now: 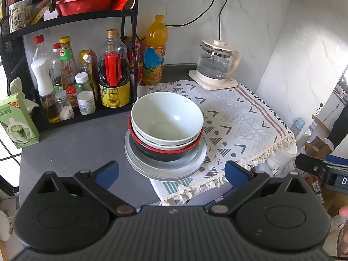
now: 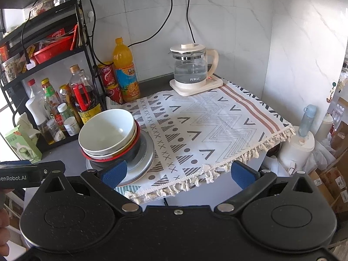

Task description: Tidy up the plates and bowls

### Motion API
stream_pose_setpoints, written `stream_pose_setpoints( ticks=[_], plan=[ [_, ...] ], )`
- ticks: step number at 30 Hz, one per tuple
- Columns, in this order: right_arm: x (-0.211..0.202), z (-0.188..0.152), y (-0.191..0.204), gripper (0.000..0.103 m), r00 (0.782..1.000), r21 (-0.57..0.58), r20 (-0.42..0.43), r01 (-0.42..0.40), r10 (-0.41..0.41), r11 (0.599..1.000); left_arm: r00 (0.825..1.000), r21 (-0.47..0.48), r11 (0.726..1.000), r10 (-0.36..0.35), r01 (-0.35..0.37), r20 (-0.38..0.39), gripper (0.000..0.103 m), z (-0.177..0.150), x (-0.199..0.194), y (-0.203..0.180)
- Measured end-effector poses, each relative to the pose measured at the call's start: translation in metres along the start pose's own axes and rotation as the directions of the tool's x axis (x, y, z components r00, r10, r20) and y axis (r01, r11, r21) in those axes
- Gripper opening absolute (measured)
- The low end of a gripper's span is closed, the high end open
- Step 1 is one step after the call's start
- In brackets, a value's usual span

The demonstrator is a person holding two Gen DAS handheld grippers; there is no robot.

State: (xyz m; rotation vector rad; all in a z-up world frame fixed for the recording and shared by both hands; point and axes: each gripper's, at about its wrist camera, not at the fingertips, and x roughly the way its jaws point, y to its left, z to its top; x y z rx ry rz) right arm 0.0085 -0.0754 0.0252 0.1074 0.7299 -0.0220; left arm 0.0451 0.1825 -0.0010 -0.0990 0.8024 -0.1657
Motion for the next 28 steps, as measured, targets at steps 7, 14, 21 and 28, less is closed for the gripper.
stream_pose_setpoints(
  ticks=[7, 14, 21, 28],
  plan=[
    [0.0, -0.002, -0.001, 0.103, 1.0, 0.005, -0.006, -0.002, 0.002, 1.0, 1.0, 0.012, 1.0, -0.002, 0.002, 0.002, 0.102, 0.001, -0.002, -0.003],
    [-0.002, -0.002, -0.001, 0.103, 1.0, 0.008, -0.004, -0.001, 0.001, 1.0, 1.0, 0.011, 1.0, -0.007, 0.007, 0.003, 0.102, 0.002, -0.002, -0.004],
    [-0.003, -0.003, -0.005, 0.103, 1.0, 0.013, -0.006, 0.0, 0.001, 1.0, 1.0, 0.011, 1.0, -0.014, 0.014, 0.003, 0.102, 0.0, -0.002, -0.011],
    [-0.003, -0.004, -0.004, 0.103, 1.0, 0.012, -0.005, -0.002, 0.002, 1.0, 1.0, 0.01, 1.0, -0.02, 0.02, -0.002, 0.102, 0.001, 0.002, -0.015]
  ],
)
